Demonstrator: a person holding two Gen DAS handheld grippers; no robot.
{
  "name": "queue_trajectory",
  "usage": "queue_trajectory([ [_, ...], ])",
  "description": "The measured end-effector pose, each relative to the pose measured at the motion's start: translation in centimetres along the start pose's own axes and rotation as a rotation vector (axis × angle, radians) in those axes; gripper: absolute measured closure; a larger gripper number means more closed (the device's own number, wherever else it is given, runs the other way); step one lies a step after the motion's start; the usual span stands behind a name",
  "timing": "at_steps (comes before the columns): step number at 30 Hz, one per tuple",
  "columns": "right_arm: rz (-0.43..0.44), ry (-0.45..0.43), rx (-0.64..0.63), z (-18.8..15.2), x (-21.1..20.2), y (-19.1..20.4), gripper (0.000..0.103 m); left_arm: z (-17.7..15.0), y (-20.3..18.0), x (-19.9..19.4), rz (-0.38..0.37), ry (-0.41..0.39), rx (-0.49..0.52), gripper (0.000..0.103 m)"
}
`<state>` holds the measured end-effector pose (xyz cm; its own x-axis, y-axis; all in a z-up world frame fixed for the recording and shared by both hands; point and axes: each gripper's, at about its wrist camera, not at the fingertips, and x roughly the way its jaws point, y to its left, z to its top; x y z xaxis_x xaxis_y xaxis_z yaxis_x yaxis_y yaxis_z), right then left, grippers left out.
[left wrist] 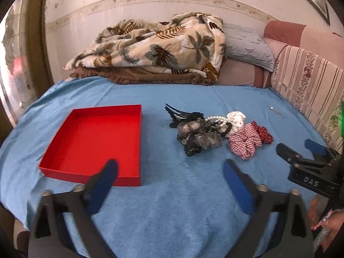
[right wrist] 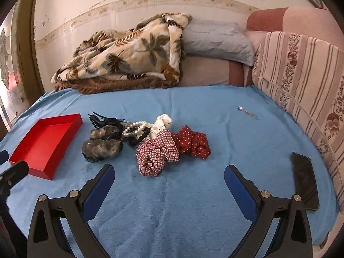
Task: Organize jewelry
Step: 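Move both tools toward the accessory pile, then grasp the grey sheer scrunchie with the left tool while the right tool grasps the plaid scrunchie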
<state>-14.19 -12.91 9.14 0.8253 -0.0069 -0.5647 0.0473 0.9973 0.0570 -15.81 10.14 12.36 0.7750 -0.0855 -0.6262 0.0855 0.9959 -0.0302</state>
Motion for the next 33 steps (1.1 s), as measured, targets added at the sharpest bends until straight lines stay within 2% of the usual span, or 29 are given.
queue_trajectory([
  [1, 0.001, 0.008, -0.005, 0.3, 0.3, 0.0, 0.000, 0.2, 0.0, 0.3, -0.010, 0.015, 0.001, 0.031],
  [3, 0.012, 0.023, -0.007, 0.9, 0.8, 0.0, 0.002, 1.0, 0.1, 1.3, -0.053, 0.061, -0.010, 0.038],
  [7, 0.076, 0.080, 0.036, 2.5, 3.0, -0.5, 0.008, 2.1, -0.2, 3.0, -0.082, 0.094, -0.038, 0.038],
  [10, 0.111, 0.152, 0.067, 3.3, 5.9, -1.0, 0.024, 3.1, -1.2, 4.8, -0.085, 0.114, -0.008, 0.038],
  [12, 0.136, 0.198, 0.083, 3.3, 7.6, -1.4, 0.043, 3.7, -2.0, 6.2, -0.078, 0.122, 0.033, 0.038],
  [16, 0.191, 0.252, 0.144, 2.4, 9.6, -2.4, 0.045, 4.2, -2.6, 9.1, -0.095, 0.164, 0.053, 0.038],
  [23, 0.215, 0.258, 0.170, 2.7, 10.6, -3.0, 0.045, 4.0, -3.2, 14.7, -0.146, 0.268, 0.041, 0.038],
  [30, 0.224, 0.271, 0.145, 2.6, 11.8, -2.2, 0.045, 3.8, -3.9, 17.1, -0.188, 0.299, 0.037, 0.038],
  [32, 0.218, 0.274, 0.126, 2.5, 12.1, -1.9, 0.045, 3.8, -3.9, 17.4, -0.203, 0.310, 0.028, 0.048],
  [33, 0.214, 0.276, 0.115, 2.4, 12.2, -1.7, 0.052, 3.8, -4.0, 17.7, -0.205, 0.323, 0.027, 0.058],
])
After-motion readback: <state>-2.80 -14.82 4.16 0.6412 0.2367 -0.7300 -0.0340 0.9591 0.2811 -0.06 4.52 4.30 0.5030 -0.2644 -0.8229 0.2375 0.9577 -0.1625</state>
